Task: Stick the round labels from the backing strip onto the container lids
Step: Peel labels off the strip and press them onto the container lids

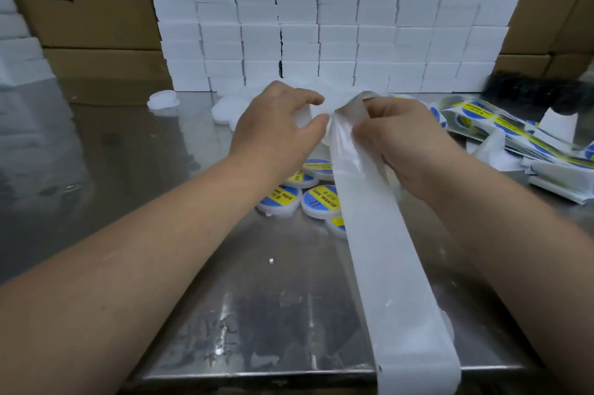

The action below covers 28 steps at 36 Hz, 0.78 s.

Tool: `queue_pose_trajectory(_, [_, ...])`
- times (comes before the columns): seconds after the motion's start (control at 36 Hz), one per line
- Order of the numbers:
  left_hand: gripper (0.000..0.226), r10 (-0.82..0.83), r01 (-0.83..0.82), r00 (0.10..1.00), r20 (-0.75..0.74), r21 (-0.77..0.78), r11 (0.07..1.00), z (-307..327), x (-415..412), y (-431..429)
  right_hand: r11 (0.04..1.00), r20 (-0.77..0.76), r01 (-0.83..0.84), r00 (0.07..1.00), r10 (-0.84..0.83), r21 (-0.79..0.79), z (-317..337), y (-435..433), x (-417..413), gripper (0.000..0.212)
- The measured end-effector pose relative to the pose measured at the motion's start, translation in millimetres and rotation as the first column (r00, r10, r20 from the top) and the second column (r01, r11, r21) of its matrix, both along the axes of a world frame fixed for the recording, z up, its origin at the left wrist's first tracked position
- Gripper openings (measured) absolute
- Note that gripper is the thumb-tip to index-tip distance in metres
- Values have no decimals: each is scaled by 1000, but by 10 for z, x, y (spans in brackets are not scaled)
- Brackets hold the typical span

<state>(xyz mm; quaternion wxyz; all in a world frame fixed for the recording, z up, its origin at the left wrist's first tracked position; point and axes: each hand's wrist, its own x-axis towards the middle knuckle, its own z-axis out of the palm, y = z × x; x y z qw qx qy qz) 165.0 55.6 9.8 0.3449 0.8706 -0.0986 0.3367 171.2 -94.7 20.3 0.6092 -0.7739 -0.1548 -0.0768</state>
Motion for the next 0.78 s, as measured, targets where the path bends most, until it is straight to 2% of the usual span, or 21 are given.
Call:
queue_pose_trajectory(0.22, [26, -88, 78, 994, 61, 149, 986, -5, -45, -27, 991, 129, 46, 991, -29, -128, -58, 31, 1, 33])
queue_pose_trajectory(0.36, [22, -67, 56, 996, 63, 165, 985, 16, -49, -12, 980, 174, 74, 984, -42, -182, -83, 30, 4, 32])
queue_pose_trajectory(0.5, [28, -64, 51, 995, 74, 171, 984, -2, -44, -21, 972, 182, 85, 982, -45, -217, -95, 51, 12, 20])
queue_pose_trajectory(0.61, [30, -51, 37, 996, 67, 194, 980, -10, -8, 12, 964, 189, 109, 980, -63, -241, -94, 43, 3, 22])
queue_pose_trajectory(0.67, [22, -53, 44, 997, 57, 159, 986, -17, 10, 16, 956, 188, 126, 979, -77, -264, -93, 51, 0, 18])
queue_pose_trajectory(0.72, [7, -44, 41, 998, 49, 62, 997, -16, 22, 20, 953, 171, 145, 980, -101, -267, -94, 63, -7, 22])
queue_pose_trajectory(0.78, [10, -2, 2, 1000, 31, -13, 1000, -15, 48, 37, 950, 145, 151, 983, -114, -274, -88, 65, -15, 21])
